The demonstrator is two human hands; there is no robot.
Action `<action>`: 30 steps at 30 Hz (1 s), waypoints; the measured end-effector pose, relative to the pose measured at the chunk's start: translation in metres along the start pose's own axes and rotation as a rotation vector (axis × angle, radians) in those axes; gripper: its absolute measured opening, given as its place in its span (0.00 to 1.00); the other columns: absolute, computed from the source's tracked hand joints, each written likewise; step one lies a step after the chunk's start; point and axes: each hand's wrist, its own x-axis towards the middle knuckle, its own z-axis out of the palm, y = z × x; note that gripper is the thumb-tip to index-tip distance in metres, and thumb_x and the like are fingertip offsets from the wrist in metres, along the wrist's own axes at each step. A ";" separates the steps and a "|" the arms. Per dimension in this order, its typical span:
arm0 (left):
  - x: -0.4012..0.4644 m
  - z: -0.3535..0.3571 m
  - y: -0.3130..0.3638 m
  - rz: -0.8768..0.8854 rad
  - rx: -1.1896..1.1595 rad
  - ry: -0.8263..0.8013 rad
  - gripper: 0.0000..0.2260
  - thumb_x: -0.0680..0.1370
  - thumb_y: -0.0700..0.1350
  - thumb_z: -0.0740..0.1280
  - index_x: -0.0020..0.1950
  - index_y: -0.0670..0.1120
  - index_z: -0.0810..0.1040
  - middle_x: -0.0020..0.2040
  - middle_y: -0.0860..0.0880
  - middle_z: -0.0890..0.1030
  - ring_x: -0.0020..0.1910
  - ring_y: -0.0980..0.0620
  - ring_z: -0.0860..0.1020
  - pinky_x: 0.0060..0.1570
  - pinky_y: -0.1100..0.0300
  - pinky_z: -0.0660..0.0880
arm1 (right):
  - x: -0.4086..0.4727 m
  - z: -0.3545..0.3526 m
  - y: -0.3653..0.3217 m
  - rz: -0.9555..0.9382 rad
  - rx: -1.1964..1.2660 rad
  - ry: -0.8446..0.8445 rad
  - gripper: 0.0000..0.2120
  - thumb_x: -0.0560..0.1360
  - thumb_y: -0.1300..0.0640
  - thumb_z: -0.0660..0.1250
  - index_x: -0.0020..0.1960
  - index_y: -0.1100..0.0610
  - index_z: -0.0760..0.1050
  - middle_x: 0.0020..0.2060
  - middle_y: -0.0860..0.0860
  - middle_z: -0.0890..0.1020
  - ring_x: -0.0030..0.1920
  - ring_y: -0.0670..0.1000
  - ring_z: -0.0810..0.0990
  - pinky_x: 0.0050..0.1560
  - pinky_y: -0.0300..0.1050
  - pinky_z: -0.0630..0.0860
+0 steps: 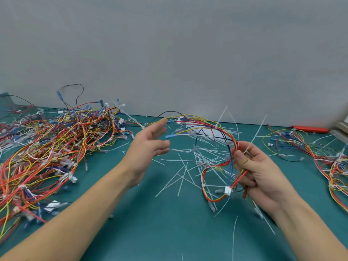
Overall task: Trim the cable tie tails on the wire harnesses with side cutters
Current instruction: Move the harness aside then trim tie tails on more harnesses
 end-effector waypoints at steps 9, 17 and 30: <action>0.006 -0.005 -0.003 0.166 -0.035 0.080 0.21 0.85 0.49 0.64 0.77 0.60 0.67 0.64 0.53 0.84 0.56 0.48 0.86 0.44 0.57 0.83 | 0.006 -0.007 0.001 0.143 0.097 0.068 0.10 0.72 0.62 0.68 0.53 0.57 0.77 0.39 0.50 0.79 0.19 0.40 0.59 0.15 0.32 0.55; 0.004 -0.005 0.002 0.158 -0.114 0.181 0.09 0.85 0.50 0.64 0.61 0.53 0.82 0.54 0.49 0.87 0.44 0.48 0.87 0.34 0.64 0.77 | 0.004 -0.004 0.000 0.210 0.121 0.107 0.04 0.80 0.63 0.64 0.52 0.58 0.76 0.29 0.45 0.77 0.19 0.42 0.59 0.16 0.31 0.56; 0.001 0.011 -0.025 -0.360 0.328 -0.014 0.20 0.84 0.58 0.61 0.51 0.43 0.81 0.40 0.45 0.87 0.23 0.50 0.75 0.20 0.66 0.62 | -0.022 0.040 0.018 0.118 -0.176 -0.213 0.20 0.73 0.56 0.73 0.64 0.58 0.82 0.38 0.49 0.77 0.28 0.45 0.64 0.25 0.36 0.64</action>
